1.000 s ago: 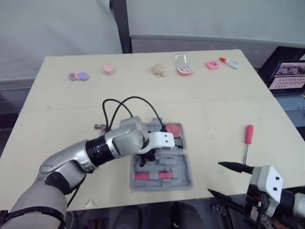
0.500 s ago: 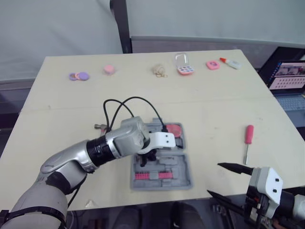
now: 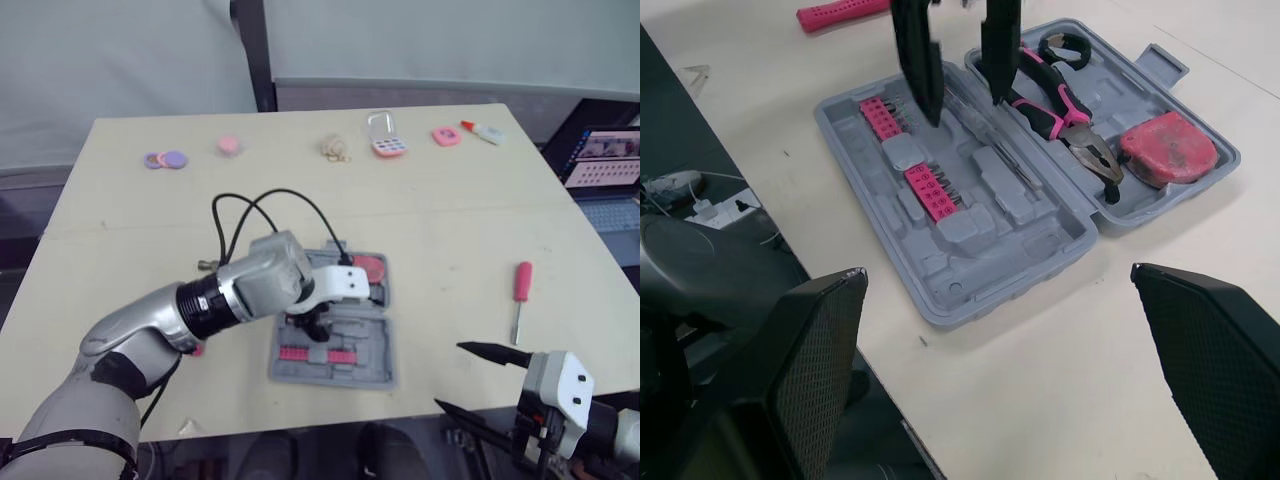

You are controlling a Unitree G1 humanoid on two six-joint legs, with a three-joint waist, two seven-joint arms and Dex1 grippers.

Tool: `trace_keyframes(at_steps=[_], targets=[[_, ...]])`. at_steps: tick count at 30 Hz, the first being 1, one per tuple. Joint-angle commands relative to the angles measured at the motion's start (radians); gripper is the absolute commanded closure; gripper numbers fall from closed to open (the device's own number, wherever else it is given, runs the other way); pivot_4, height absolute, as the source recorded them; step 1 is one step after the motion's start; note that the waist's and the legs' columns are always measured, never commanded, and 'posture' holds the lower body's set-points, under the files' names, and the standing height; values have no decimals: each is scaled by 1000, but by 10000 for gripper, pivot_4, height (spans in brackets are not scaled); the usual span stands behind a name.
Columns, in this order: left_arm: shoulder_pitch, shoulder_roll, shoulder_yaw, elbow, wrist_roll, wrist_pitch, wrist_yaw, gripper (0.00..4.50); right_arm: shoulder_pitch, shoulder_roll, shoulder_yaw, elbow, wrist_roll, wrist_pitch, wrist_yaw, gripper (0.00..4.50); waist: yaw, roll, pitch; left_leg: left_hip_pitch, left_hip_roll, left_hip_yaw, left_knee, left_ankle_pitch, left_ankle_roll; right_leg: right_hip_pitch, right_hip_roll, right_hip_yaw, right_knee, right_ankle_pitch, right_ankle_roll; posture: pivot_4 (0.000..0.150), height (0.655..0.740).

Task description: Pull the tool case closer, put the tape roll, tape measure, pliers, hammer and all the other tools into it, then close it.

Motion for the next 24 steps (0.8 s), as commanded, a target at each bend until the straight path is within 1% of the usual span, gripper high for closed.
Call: trace_keyframes(at_steps=[1, 3, 5, 7, 10, 11, 14, 18, 21, 24], targets=[[-18, 0, 83, -55, -57, 50, -3, 12774, 4, 3, -20, -29, 12, -7, -8, 0, 0, 0, 0, 0, 0, 0, 0, 0, 0, 0, 0, 0, 0, 0, 0, 1500, 7400], [-12, 9, 119, -66, -77, 59, 6, 12774, 1, 3, -18, -29, 12, -6, -10, 0, -1, 0, 0, 0, 0, 0, 0, 0, 0, 0, 0, 0, 0, 0, 0, 1500, 7400], [8, 29, 160, -60, -90, 46, 17, 18122, -4, 3, -13, -30, 11, -4, -14, 0, -2, 0, 0, 0, 0, -1, 0, 0, 0, 0, 0, 0, 0, 0, 0, 1500, 7400], [50, 59, 203, -53, -97, -1, 25, 25526, -9, 3, -9, -31, 11, -2, -16, 0, -4, 0, 0, 0, 0, 0, 0, 0, 0, 0, 0, 0, 0, 0, 0, 1500, 7400], [134, 96, 271, -39, -99, -128, 38, 40873, -10, 4, -10, -33, 12, 0, -18, 0, -7, 1, 0, 1, 1, -1, -1, 0, 0, 0, 0, 0, 0, 0, 0, 1500, 7400], [171, 103, 308, -31, -106, -188, 40, 44533, -9, 4, -12, -33, 13, 0, -17, 0, -8, 1, 0, 1, 1, -1, -1, 0, 0, 0, 0, 0, 0, 0, 0, 1500, 7400], [295, 115, 416, -17, -118, -401, 47, 44533, 0, 7, -18, -36, 13, -3, -15, 0, -1, 1, 0, 0, 0, -2, 1, 0, 0, 0, 0, 0, 1, 0, 0, 1500, 7400], [456, 97, 534, -10, -154, -586, 45, 44533, 6, 11, -24, -37, 16, -5, -16, 0, -1, 1, -1, 0, 0, -2, 1, 0, 0, 0, 0, 0, 1, 0, 0, 1500, 7400], [545, 81, 573, 11, -156, -705, 37, 44533, 13, 13, -31, -38, 17, -5, -15, 0, -1, 1, -1, 0, 0, -2, 1, 0, 0, 0, 0, -1, 1, 0, 0, 1500, 7400], [588, 51, 571, 53, -114, -805, 69, 44533, 14, 13, -35, -39, 19, -2, -16, 0, 2, 1, -1, 0, 0, -2, 1, 0, 0, 1, 0, -1, 1, 0, 0, 1500, 7400]])
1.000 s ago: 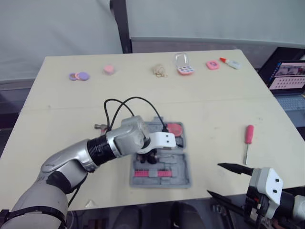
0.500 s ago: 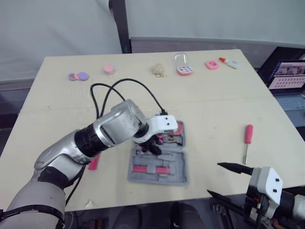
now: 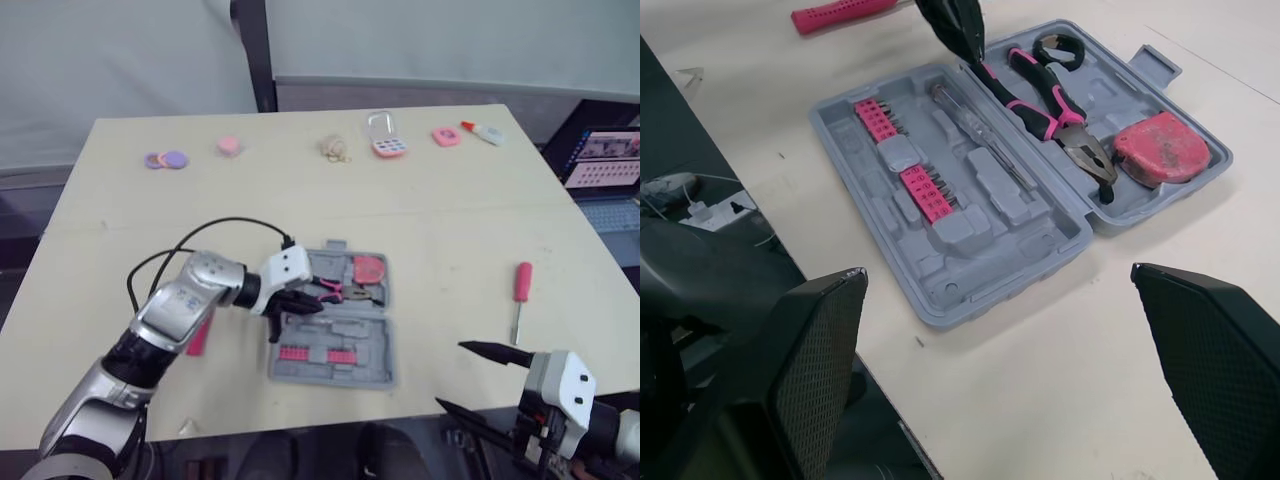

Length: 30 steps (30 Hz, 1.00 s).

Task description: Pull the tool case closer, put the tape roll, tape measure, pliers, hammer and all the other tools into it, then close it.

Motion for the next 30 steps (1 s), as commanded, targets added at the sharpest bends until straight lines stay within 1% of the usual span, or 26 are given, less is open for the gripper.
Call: trace_keyframes(at_steps=[1, 7, 12, 19, 30], targets=[[21, -33, 18, 34, 38, -117, 35, 44533, 8, 6, -27, -36, 17, -4, -12, 0, 0, 0, 0, 0, 0, 0, 0, 0, 0, 0, 0, 0, 0, 0, 0, 1500, 7400], [27, -91, 5, 136, 107, -219, 80, 44533, 5, -1, -39, -40, 24, 6, -15, 0, -3, 0, 0, 1, 0, 1, -1, 0, 0, 0, 0, 0, 0, 0, 0, 1500, 7400], [45, -112, -4, 177, 148, -266, 87, 44533, 9, -1, -53, -46, 29, 12, -14, 0, -3, 0, 0, 1, 0, 1, -1, 0, 0, 0, 0, 0, 0, 0, 0, 1500, 7400], [66, -139, 9, 166, 144, -260, 74, 44533, 16, 2, -68, -55, 34, 25, -10, 0, -2, 0, 0, 1, 0, 1, 0, 0, 0, 0, 0, 0, 0, 0, 0, 1500, 7400], [92, -127, -16, 162, 177, -263, 59, 44533, 21, 1, -76, -64, 39, 32, -13, 0, -3, 0, 0, 1, 0, 1, -1, 0, 0, 0, 0, 0, 0, 0, 0, 1500, 7400]])
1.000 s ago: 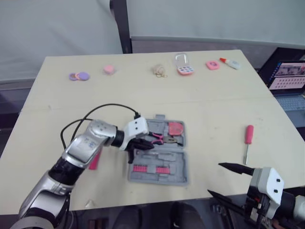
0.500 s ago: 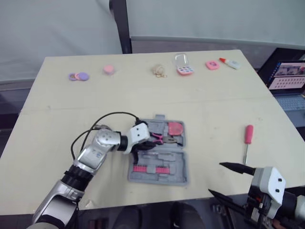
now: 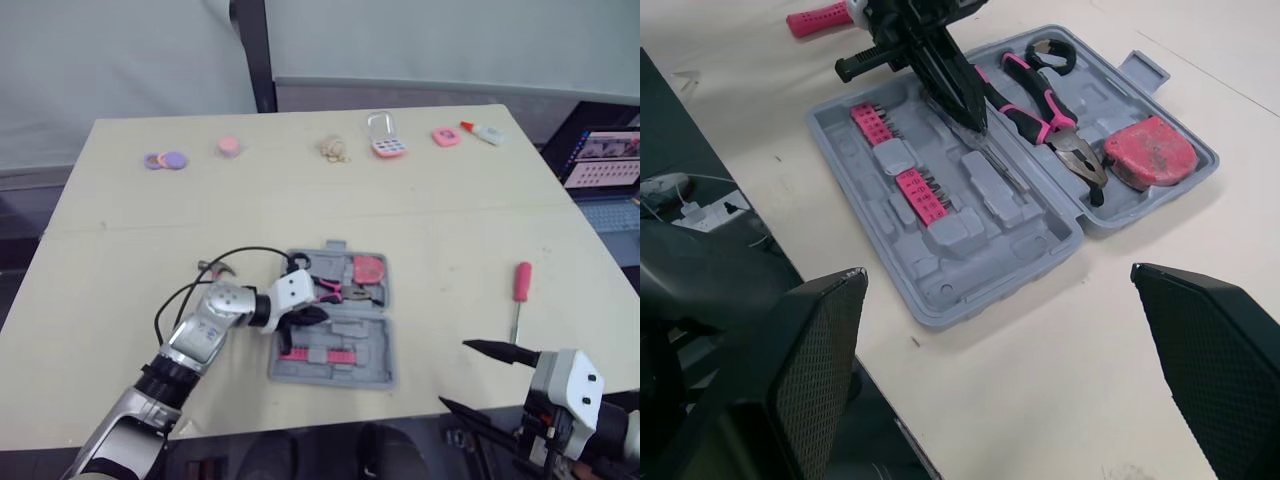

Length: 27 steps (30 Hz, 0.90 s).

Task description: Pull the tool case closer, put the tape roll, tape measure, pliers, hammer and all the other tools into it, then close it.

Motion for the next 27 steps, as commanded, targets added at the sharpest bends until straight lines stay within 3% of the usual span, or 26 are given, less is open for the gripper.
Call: trace_keyframes(at_steps=[1, 27], targets=[[13, 4, -8, -35, 19, -9, -7, 44533, 11, 2, -34, -33, 17, 4, -12, 0, 0, 0, 0, 0, 0, 0, 0, 0, 0, 0, 0, 0, 0, 0, 0, 1500, 7400], [37, -6, -86, 51, 114, 50, 6, 44533, 9, -1, -53, -34, 17, 12, -8, 0, 0, 5, -14, 1, 0, 0, -1, 0, 0, 1, 0, 0, -1, 0, 0, 1500, 7400]])
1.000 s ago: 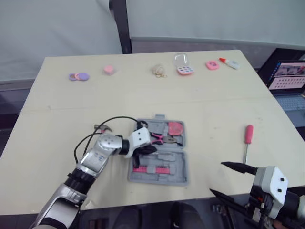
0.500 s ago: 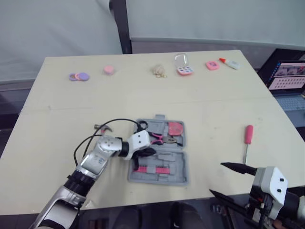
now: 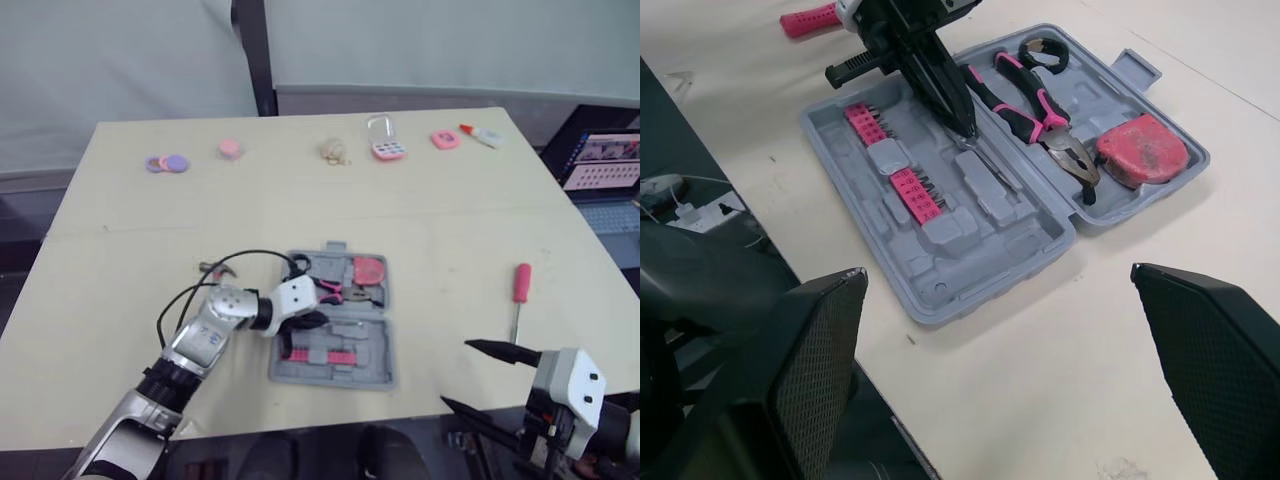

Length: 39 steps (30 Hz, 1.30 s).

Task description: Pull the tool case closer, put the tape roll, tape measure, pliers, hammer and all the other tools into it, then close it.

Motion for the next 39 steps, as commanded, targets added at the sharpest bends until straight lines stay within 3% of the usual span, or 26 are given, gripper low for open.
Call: trace_keyframes(at_steps=[1, 15, 19, 28, 31, 34, 39], targets=[[29, 3, -63, 59, 60, 44, -4, 44533, 8, -2, -36, -34, 14, -4, -8, 0, 0, 2, -2, 0, 0, 0, 0, 0, 0, 0, 0, 0, 0, 0, 0, 1500, 7400], [49, -32, -59, 102, 48, 87, -3, 44533, 4, -4, -39, -39, 15, 3, -12, 0, 1, 7, -16, 4, 0, -1, -1, -1, 2, 4, 0, 0, -3, 0, 0, 1500, 7400], [40, -37, 47, 27, -50, 147, -18, 44533, -12, -7, -27, -32, 13, 5, -15, 0, -4, 6, -16, 15, 0, -1, -8, -2, 3, 17, 0, 0, -9, 0, 0, 1500, 7400], [72, 65, 456, -333, -386, 375, -9, 44533, -111, -28, 15, 25, 14, 16, -13, 0, -25, 5, -6, 14, 1, -10, -11, -1, 2, 14, 0, 0, -10, 0, 0, 1500, 7400], [162, 136, 590, -389, -449, 398, -9, 44533, -137, -38, 22, 52, 20, 19, 1, 0, -30, 8, -5, 15, 1, -11, -12, -2, 2, 15, -1, 0, -12, 0, 0, 1500, 7400], [382, 197, 753, -447, -451, 337, -13, 44533, -144, -46, 48, 74, 28, 44, 5, 0, -40, 9, -4, 16, 2, -9, -15, -2, 2, 15, 0, 0, -14, 0, 0, 1500, 7400], [710, 189, 943, -509, -465, 229, -41, 44533, -145, -45, 98, 117, 20, 37, 17, 0, -30, 5, 0, 15, 4, -11, -15, -2, 1, 16, 0, 0, -17, 0, 0, 1500, 7400]])
